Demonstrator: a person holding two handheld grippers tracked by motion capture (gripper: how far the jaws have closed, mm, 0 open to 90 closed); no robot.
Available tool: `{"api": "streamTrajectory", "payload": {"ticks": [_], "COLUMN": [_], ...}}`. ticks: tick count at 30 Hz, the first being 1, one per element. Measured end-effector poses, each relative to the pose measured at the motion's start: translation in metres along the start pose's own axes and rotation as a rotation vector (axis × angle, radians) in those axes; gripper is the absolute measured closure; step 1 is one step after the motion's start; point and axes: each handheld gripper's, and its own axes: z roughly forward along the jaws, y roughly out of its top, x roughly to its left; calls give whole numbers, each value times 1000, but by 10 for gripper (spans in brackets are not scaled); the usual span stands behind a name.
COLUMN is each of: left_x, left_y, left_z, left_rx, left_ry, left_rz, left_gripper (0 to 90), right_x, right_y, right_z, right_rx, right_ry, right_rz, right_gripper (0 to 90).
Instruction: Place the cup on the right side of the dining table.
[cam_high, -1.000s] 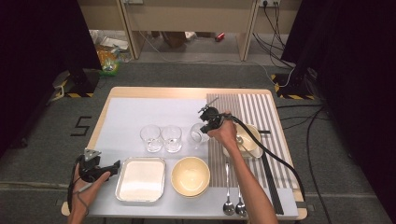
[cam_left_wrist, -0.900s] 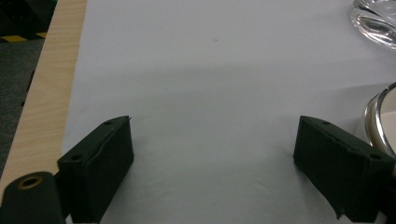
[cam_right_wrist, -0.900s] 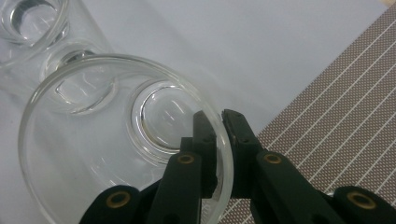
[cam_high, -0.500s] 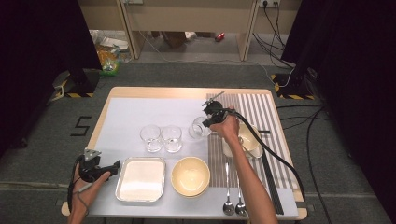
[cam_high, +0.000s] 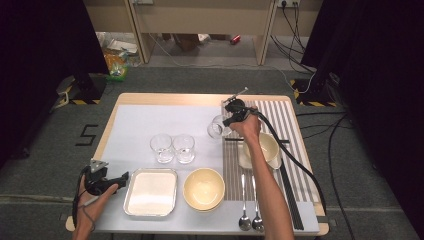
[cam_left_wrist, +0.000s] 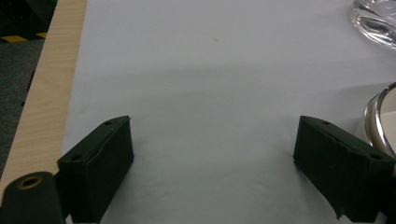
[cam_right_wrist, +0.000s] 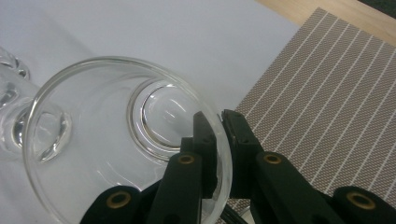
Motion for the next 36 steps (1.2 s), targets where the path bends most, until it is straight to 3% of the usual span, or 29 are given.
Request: {"api": "streamTrajectory", "payload": {"ticks": [15, 24, 36], "left_x": [0, 0, 0], "left_y": [0, 0, 0], "left_z": [0, 0, 0], "left_rx": [-1, -2, -1], "left_ry": [5, 3, 3], "left_rz": [3, 1, 1], "left_gripper": [113, 113, 113], "right_x": [-28, -35, -41], "right_y": [5, 4, 4], "right_z": [3, 9, 13], "right_rx": [36, 77, 89], "right_ry": [-76, -111, -140], "right_rz": [51, 73, 92], "right_gripper": [851, 850, 842]}}
